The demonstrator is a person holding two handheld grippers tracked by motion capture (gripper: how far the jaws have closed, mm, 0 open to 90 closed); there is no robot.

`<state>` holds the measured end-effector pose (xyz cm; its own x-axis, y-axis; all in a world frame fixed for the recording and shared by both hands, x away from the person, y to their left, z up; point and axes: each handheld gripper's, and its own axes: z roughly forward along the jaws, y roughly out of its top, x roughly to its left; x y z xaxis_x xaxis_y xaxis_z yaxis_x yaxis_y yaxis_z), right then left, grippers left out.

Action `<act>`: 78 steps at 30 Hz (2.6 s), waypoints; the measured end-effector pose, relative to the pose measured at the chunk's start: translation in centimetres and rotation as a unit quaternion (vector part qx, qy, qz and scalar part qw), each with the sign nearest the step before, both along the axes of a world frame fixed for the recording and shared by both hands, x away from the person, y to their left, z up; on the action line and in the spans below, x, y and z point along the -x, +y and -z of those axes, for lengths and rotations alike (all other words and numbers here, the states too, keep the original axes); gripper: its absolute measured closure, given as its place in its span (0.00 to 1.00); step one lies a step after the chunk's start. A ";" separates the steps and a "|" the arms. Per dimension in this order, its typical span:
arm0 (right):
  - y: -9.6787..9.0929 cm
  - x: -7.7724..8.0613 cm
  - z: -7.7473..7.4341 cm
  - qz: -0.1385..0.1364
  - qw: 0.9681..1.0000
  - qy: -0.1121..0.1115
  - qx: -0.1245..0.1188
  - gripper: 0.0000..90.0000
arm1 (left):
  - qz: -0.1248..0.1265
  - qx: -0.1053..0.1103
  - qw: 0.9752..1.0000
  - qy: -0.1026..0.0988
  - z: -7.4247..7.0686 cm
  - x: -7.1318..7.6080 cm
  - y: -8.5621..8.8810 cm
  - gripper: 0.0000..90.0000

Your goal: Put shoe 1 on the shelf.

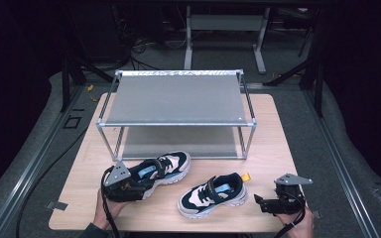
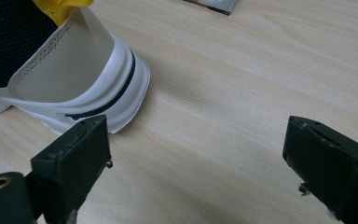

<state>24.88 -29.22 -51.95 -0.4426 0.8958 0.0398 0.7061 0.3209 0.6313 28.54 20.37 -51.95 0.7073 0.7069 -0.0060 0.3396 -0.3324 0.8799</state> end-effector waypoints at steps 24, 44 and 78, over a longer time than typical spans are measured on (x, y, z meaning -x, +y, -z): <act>0.0 0.1 -0.4 -0.004 1.000 0.002 -0.002 0.08 | -0.162 0.056 0.985 -0.021 -0.6 -2.7 -2.5 0.29; 0.1 0.1 0.2 0.007 0.999 -0.038 -0.025 0.08 | -0.247 0.049 0.968 -0.008 0.8 -8.2 -5.1 0.29; 0.0 0.7 0.3 0.005 0.999 -0.037 -0.031 0.08 | -0.244 0.030 0.969 0.009 1.5 -10.5 -6.5 0.18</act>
